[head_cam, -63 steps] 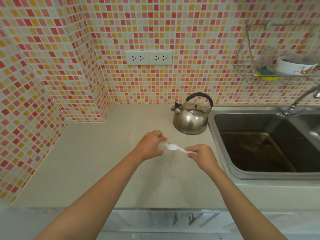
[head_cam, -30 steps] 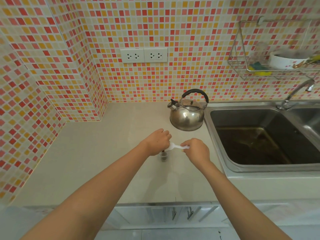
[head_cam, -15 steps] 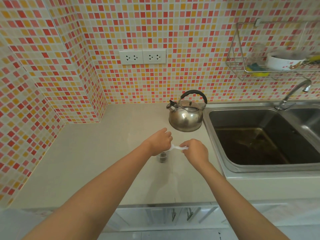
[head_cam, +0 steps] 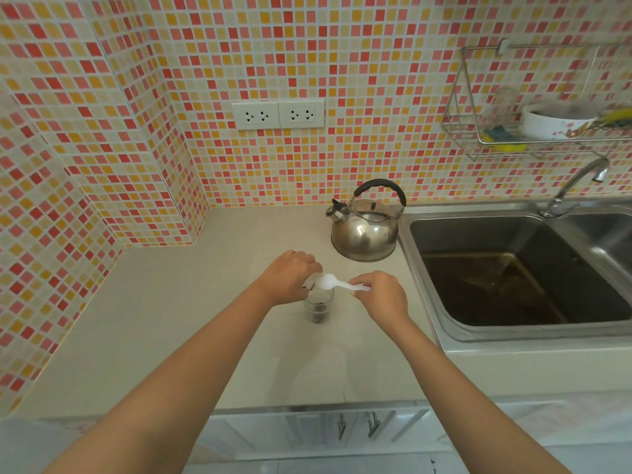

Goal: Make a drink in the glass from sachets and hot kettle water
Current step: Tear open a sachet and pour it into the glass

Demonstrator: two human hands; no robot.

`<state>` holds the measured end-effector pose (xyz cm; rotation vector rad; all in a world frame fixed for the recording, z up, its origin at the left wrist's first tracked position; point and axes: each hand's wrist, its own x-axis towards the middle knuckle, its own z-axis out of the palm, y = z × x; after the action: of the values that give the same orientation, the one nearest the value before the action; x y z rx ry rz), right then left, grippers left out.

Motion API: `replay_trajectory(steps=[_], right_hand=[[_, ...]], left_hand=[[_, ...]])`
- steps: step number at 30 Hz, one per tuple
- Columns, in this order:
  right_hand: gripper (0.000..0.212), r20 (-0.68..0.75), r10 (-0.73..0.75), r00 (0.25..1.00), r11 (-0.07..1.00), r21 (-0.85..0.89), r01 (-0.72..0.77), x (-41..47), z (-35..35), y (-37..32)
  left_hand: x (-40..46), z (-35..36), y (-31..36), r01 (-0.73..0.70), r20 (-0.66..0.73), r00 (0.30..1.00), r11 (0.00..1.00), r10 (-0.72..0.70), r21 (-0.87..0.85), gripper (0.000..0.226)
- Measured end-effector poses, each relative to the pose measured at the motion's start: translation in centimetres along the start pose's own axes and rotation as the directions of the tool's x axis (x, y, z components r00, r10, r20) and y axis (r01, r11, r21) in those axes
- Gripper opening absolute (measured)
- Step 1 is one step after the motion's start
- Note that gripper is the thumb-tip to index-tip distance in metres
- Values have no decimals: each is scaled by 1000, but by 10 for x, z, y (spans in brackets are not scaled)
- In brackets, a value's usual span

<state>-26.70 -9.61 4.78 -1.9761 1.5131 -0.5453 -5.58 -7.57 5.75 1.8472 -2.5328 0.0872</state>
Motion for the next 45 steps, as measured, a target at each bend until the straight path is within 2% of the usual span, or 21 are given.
replay_trajectory(steps=[3, 7, 11, 15, 19, 25, 35, 41, 45], right_hand=[[24, 2, -5, 1000, 1000, -5, 5, 1, 1, -1], [23, 33, -14, 999, 1000, -14, 15, 3, 3, 0], [22, 49, -10, 999, 1000, -13, 11, 1, 7, 4], [21, 35, 4, 999, 1000, -22, -3, 0, 7, 10], [22, 21, 16, 1000, 999, -50, -15, -1, 3, 16], [27, 34, -56, 998, 966, -249, 63, 1, 4, 10], [28, 56, -149, 987, 913, -377, 159, 0, 3, 10], [22, 108, -221, 969, 806, -539, 243, -2, -2, 11], [22, 82, -192, 978, 824, -527, 206, -5, -4, 11]], left_hand=[[-3, 0, 1, -34, -36, 999, 999, 35, 36, 43], [-6, -2, 4, -139, -85, 984, 974, 156, 181, 35], [-5, -3, 8, -274, -18, 953, 889, 302, 367, 23], [-3, -9, 14, -342, 58, 933, 823, 356, 454, 19], [-2, -10, 17, -331, 124, 942, 820, 310, 467, 23], [2, -10, 23, -345, 195, 939, 797, 285, 497, 24], [-3, -8, 20, -239, 135, 971, 866, 200, 439, 29], [-4, -1, 17, -75, 59, 997, 942, 59, 327, 34], [-6, 2, 16, 70, 21, 997, 980, -75, 185, 42]])
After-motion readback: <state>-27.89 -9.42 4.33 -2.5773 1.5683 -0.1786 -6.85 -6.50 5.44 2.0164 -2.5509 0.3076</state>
